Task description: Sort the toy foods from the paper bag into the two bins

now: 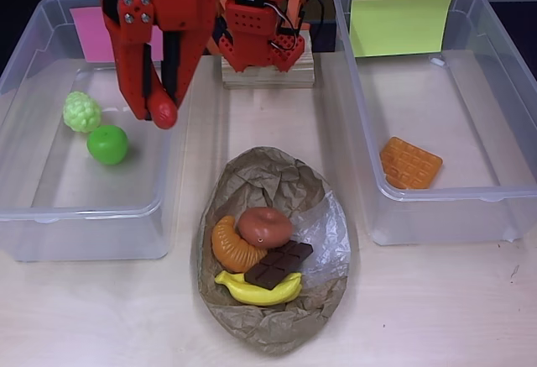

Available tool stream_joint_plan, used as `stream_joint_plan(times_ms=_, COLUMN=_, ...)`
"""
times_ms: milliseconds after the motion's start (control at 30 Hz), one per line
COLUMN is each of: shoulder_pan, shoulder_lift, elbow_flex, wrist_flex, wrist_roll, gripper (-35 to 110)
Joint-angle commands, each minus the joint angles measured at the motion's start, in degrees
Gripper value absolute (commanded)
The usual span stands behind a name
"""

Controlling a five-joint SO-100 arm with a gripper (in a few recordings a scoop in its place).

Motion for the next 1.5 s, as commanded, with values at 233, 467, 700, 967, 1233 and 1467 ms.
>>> stream_joint_plan(times_ms=233, shoulder_pan=15.8, shoulder_lift=20.8, elbow_flex=25.8, wrist_flex=-8.6, wrist_roll=0.6, gripper=13)
stream_joint_plan(times_ms=467, shoulder_pan=16.9, shoulder_lift=26.0, elbow_flex=34.2, wrist_flex=-11.4, wrist_roll=1.9, gripper=29)
stream_joint_plan(times_ms=700, shoulder_pan=16.4, shoulder_lift=26.9, elbow_flex=35.2, wrist_flex=-11.7, wrist_roll=1.8, gripper=32)
stream_joint_plan(times_ms=967, shoulder_pan=6.5, shoulder_lift=25.2, elbow_flex=34.5, wrist_flex=-15.8, wrist_roll=5.5, gripper=29)
stream_joint_plan(times_ms=1233, shoulder_pan=-7.5, shoulder_lift=14.8, elbow_flex=30.6, wrist_flex=-19.3, wrist_roll=12.4, gripper=25)
stream_joint_plan(times_ms=1467, shoulder_pan=-16.5, shoulder_lift=1.9, elbow_flex=30.6, wrist_flex=-20.3, wrist_roll=16.2, gripper=26)
